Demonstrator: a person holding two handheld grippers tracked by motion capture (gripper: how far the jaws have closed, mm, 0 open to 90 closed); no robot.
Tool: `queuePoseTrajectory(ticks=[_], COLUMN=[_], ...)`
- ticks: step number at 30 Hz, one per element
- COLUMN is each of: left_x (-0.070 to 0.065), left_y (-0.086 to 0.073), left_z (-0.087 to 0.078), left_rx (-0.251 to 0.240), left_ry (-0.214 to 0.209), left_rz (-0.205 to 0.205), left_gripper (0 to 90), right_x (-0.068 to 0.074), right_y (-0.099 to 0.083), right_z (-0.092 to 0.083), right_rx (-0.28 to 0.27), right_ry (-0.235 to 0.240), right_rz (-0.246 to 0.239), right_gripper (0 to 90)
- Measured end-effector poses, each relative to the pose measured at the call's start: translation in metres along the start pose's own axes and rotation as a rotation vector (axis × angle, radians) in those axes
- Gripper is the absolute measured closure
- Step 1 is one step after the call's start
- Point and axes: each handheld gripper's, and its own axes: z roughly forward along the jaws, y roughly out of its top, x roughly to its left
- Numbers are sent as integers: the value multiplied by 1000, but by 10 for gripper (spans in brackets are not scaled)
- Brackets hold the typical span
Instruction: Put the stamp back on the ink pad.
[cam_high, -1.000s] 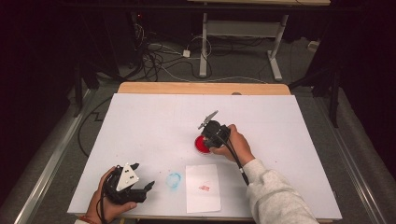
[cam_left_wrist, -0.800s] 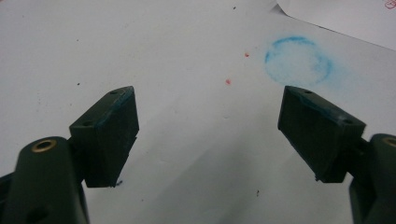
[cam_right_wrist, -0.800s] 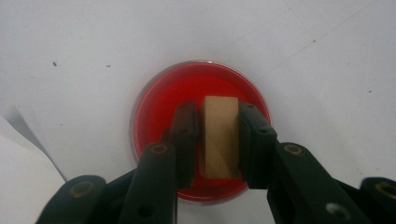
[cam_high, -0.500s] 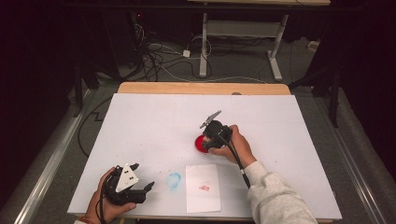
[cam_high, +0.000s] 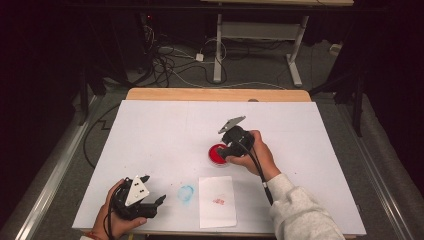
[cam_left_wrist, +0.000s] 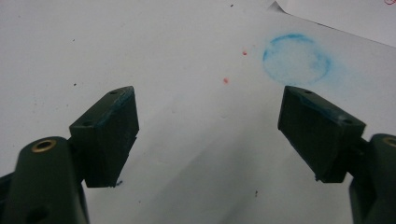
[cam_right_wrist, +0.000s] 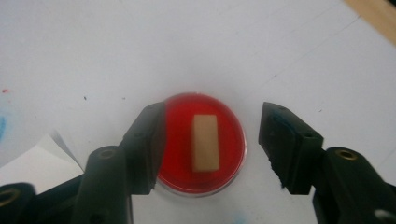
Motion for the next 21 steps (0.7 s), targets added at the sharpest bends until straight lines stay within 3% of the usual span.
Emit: queuePoseTrajectory(ticks=[9,15,21], left_x=[-1,-1,-1], left_y=[-2,-2,-2], left_z=[-2,-2,-2], left_rx=[4,9,12], left_ry=[8,12,14], left_rz=[-5,-7,-7], left_gripper=[196,196,196], right_x=[0,0,6], right_y=[-6,-20,-37], right_z=[-30,-50,-68], right_rx=[-114,-202,-274], right_ry=[-71,-78,-121], right_rz=[-1,-2,-19], right_gripper=[294,275,266])
